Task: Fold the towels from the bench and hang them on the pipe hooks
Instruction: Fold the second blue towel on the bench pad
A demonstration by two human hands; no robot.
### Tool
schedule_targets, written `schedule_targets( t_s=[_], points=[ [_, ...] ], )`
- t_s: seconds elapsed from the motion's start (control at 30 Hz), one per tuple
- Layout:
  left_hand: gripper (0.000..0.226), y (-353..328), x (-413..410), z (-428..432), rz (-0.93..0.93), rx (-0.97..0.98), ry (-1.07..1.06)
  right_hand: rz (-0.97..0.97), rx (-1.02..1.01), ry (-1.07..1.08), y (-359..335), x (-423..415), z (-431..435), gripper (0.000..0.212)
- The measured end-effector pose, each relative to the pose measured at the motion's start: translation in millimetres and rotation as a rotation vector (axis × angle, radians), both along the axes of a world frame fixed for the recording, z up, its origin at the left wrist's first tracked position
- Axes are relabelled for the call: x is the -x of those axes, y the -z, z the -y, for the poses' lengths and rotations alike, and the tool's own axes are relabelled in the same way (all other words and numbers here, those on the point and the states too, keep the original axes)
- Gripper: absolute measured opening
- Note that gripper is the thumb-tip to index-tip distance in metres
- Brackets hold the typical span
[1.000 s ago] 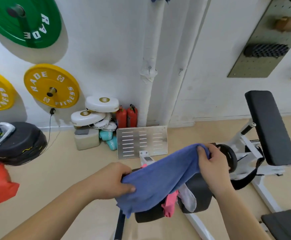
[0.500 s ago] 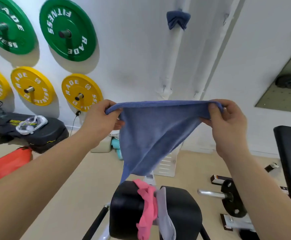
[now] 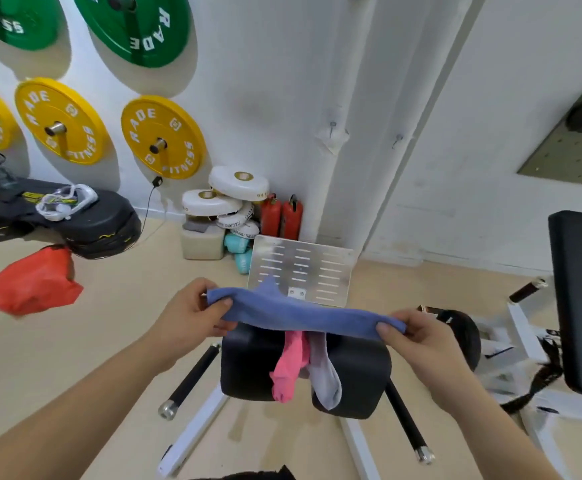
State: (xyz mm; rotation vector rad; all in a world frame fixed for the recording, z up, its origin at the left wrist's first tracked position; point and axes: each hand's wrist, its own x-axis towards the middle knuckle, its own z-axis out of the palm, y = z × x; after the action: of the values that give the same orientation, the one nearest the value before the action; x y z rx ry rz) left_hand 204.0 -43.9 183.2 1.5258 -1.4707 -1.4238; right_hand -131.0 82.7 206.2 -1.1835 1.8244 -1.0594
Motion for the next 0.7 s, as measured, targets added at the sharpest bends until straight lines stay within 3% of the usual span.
schedule_targets(
  t_s=[0.2,0.3,0.53,0.7],
  points=[
    [0.007,40.7,-27.0,-59.2,0.072,-0.126,0.065,0.043,-0.313,-0.106,58.8,0.6,-46.5,0.027],
    [0.005,46.8,-40.8,-82.4,0.073,-0.163,0.043,0.061,-0.333,-0.103,61.6,0.0,-65.4,0.03],
    [0.024,52.7,-48.0,-124.5,0.038,-0.136,0.043,0.001,-0.372,-0.147,70.8,-1.7,-94.9,0.019],
    [0.014,61.4,-25.6,-109.2,0.06,-0.074,-0.016,0.073,-0.338,0.007,80.2,-1.7,-84.9,0.022]
  ],
)
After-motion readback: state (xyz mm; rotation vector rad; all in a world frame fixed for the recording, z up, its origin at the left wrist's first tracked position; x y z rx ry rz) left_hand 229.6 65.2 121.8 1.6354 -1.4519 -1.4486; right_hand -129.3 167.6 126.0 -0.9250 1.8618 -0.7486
